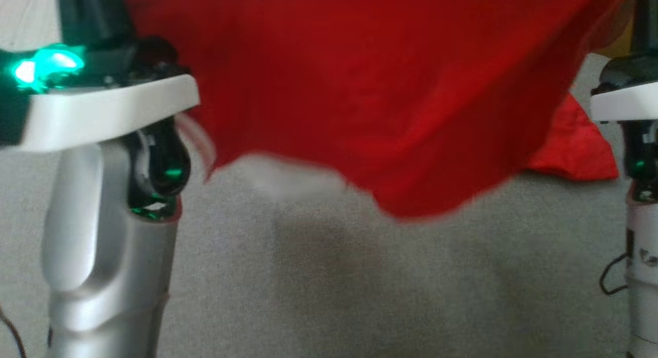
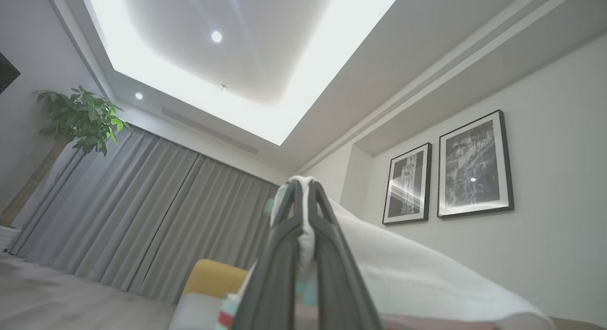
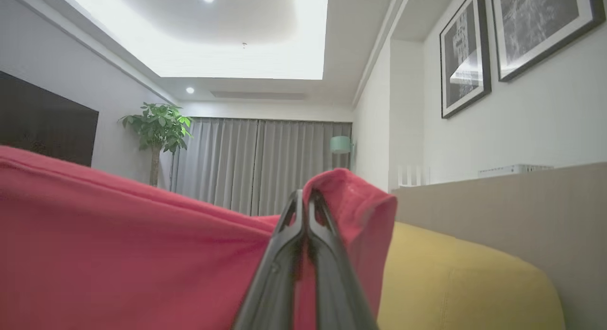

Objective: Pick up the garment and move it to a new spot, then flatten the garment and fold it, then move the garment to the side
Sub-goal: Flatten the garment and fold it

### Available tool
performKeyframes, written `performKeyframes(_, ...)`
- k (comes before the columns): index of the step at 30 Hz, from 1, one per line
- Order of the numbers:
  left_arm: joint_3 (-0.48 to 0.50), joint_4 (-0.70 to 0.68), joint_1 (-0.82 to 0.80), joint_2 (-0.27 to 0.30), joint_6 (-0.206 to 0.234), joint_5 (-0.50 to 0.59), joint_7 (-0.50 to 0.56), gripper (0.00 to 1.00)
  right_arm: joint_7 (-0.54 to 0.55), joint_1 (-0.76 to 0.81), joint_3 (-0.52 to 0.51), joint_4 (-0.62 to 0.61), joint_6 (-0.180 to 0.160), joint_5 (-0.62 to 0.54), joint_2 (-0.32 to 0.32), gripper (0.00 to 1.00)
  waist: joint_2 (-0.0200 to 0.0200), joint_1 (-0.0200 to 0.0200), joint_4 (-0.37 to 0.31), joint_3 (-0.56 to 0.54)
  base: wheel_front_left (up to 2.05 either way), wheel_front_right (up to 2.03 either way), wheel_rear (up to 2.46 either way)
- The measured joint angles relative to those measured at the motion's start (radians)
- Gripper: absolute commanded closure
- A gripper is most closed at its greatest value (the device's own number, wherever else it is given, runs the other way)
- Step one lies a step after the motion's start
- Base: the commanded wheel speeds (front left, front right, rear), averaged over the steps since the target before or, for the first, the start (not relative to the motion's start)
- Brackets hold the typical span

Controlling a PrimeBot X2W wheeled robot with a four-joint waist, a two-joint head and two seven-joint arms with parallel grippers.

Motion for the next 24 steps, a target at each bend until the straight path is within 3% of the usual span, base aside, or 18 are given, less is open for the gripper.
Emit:
performKeyframes(7, -0.012, -0.110, 0.025, 0.029, 0.016, -0.018, 0.107, 1.00, 0.086, 0.047, 0.009, -0.158, 0.000, -0.001, -0.029, 1.00, 0.0000, 0.0000, 0.011, 0.016, 0.00, 0.00, 0.00)
performKeyframes(12, -0.004, -0.074, 0.015, 0.068, 0.021, -0.018, 0.165, 1.00, 0.128, 0.074, 0.008, -0.168, 0.000, 0.020, -0.033, 1.00, 0.0000, 0.0000, 0.019, 0.070, 0.00, 0.00, 0.00)
performKeyframes(19, -0.006, 0.179, -0.225, 0.129, -0.044, -0.007, 0.207, 1.00, 0.150, -0.127, 0.047, 0.032, 0.000, 0.075, -0.048, 1.00, 0.0000, 0.0003, 0.031, 0.182, 0.00, 0.00, 0.00)
performKeyframes(24, 0.010, 0.451, -0.542, 0.163, -0.083, 0.039, 0.151, 1.00, 0.065, -0.495, 0.131, 0.325, 0.000, 0.083, -0.057, 1.00, -0.0001, 0.0005, 0.035, 0.295, 0.00, 0.00, 0.00)
